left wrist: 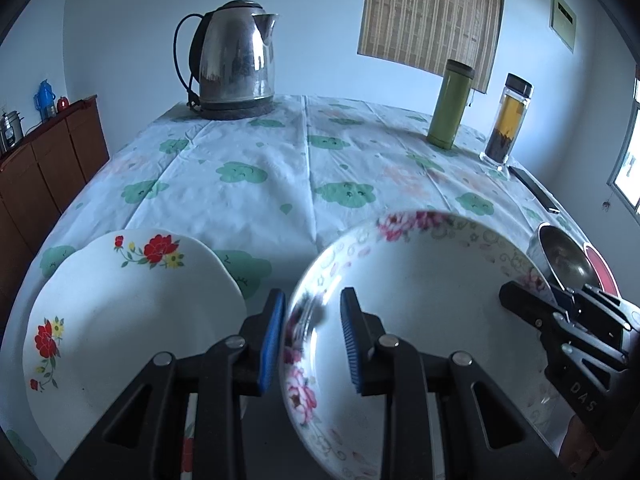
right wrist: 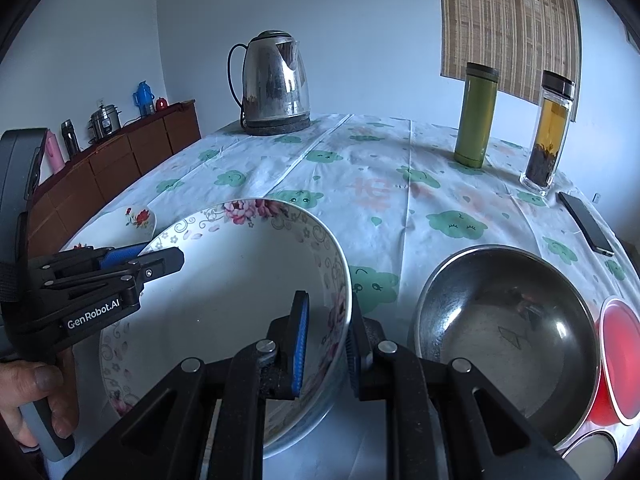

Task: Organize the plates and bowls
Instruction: 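Lower the pink-floral bowl onto the blue-patterned plate with the right gripper, then open the right gripper and release the pink-floral bowl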

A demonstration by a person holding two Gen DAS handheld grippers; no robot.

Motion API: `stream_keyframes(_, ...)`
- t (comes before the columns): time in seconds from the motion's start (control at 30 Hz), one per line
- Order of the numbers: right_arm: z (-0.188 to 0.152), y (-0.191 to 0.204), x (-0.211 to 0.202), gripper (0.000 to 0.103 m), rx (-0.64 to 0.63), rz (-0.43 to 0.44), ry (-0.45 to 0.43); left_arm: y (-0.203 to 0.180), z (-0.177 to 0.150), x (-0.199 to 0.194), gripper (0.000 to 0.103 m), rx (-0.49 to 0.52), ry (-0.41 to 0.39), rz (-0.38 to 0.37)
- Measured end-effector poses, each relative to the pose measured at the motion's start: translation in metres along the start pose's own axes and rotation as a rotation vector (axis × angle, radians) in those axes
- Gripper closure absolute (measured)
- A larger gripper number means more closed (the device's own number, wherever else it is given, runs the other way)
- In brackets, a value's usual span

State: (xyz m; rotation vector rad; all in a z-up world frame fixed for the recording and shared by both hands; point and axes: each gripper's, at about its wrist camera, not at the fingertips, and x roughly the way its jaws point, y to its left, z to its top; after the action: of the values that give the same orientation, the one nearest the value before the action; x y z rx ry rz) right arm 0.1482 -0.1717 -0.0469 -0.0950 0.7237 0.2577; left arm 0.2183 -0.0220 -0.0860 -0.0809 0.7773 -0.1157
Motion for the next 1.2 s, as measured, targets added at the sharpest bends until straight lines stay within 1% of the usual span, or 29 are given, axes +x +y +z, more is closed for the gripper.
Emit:
stream_keyframes(0.07,-0.001,0.004,0.001,0.084,-0.031,-0.024,-0.002,0.000,0.000,0.000,0.077,0.003,-0.001,0.002)
stream_keyframes(0.3,0.000,0.003,0.000,0.084,-0.033,-0.024,-0.003,0.000,0.000,0.000,0.077,0.007,-0.001,0.005)
stream_keyframes(0.9,-0.004,0.009,-0.001,0.082,-0.092,-0.055,-0.007,-0.001,-0.001,0.000,0.077,0.008,-0.001,0.002)
stream_keyframes(1.0,-0.004,0.011,0.000,0.079,-0.103,-0.061,-0.004,0.000,-0.001,0.000,0.077,0.010,-0.002,0.004)
stream_keyframes(1.2,-0.004,0.013,0.000,0.078,-0.126,-0.073,-0.001,0.000,0.000,0.000,0.077,0.018,-0.003,0.007)
